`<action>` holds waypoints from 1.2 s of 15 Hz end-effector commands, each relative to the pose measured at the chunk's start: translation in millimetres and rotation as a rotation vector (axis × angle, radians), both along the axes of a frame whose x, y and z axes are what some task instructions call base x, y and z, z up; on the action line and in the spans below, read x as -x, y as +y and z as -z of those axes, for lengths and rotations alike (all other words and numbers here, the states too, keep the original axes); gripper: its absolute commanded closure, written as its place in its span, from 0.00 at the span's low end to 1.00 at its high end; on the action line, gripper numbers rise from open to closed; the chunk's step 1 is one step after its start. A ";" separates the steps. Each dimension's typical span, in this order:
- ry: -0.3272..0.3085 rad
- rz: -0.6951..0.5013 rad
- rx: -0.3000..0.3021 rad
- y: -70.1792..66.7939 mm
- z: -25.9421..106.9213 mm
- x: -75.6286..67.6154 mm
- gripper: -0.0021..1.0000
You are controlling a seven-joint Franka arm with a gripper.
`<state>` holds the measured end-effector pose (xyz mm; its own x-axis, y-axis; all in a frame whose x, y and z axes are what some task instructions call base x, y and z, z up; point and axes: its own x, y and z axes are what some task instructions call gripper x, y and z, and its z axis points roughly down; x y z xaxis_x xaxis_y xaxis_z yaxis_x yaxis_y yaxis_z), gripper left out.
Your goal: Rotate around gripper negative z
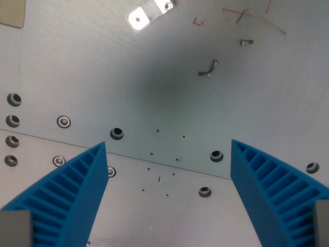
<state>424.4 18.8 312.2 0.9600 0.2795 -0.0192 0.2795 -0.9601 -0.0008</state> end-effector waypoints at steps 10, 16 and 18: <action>-0.006 -0.134 -0.002 0.0 -2.5 0.0 0.00; -0.005 -0.214 -0.004 0.0 -2.5 0.0 0.00; -0.005 -0.240 -0.004 0.0 -2.5 0.0 0.00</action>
<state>424.4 19.4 312.2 0.9201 0.3912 -0.0192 0.3912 -0.9203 -0.0024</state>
